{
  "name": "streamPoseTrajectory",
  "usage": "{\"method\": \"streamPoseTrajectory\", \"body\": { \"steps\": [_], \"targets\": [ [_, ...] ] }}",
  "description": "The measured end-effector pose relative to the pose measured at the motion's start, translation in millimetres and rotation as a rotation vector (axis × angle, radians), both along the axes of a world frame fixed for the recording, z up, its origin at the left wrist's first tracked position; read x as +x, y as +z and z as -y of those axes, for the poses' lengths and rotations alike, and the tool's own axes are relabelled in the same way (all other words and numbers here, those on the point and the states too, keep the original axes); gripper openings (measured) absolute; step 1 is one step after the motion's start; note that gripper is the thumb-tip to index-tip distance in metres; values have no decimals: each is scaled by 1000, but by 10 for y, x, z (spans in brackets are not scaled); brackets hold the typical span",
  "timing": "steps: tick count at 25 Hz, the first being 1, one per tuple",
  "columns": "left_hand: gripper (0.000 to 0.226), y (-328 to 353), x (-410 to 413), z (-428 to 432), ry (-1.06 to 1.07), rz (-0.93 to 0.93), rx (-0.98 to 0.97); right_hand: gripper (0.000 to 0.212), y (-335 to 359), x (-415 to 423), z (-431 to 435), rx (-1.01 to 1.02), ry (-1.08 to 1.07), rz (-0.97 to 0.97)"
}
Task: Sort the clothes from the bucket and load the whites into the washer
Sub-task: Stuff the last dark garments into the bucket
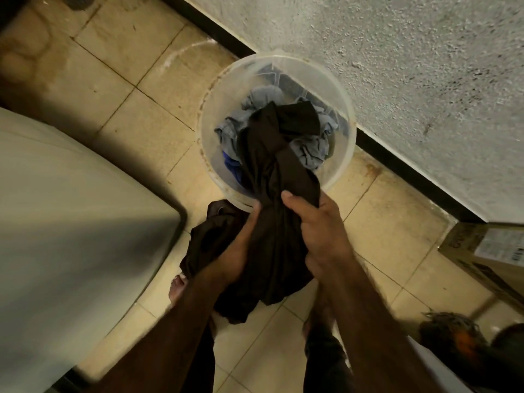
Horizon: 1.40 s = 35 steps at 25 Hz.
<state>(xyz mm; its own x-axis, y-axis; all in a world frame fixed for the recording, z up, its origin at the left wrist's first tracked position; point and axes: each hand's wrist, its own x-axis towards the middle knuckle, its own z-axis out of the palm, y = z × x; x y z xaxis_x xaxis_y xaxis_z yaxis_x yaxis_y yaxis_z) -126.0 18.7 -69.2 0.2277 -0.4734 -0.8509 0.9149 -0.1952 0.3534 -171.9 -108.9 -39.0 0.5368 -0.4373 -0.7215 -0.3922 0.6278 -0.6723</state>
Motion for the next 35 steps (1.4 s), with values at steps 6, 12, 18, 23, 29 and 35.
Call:
{"method": "streamPoseTrajectory", "body": {
  "steps": [6, 12, 18, 23, 29, 35],
  "targets": [
    [37, 227, -340, -266, -132, 105, 11, 41, -275, 411, 243, -13, 84, -86],
    [28, 296, 5, 168, 69, 242, 294, 47, -365, 6, 88, 202, 219, -146],
    [42, 22, 464, 215, -52, 360, 371, 34, -98, -620, -320, 263, 373, -41],
    [37, -25, 558, 247, -184, 317, 159, 25, -107, -457, -307, 89, 151, 46],
    [42, 87, 156, -51, 98, -37, 102, 24, -197, -7, 53, 79, -11, 16],
    [71, 85, -188, -227, 256, -133, 46, 38, -442, 494, 361, 97, -25, 6]
  ]
}}
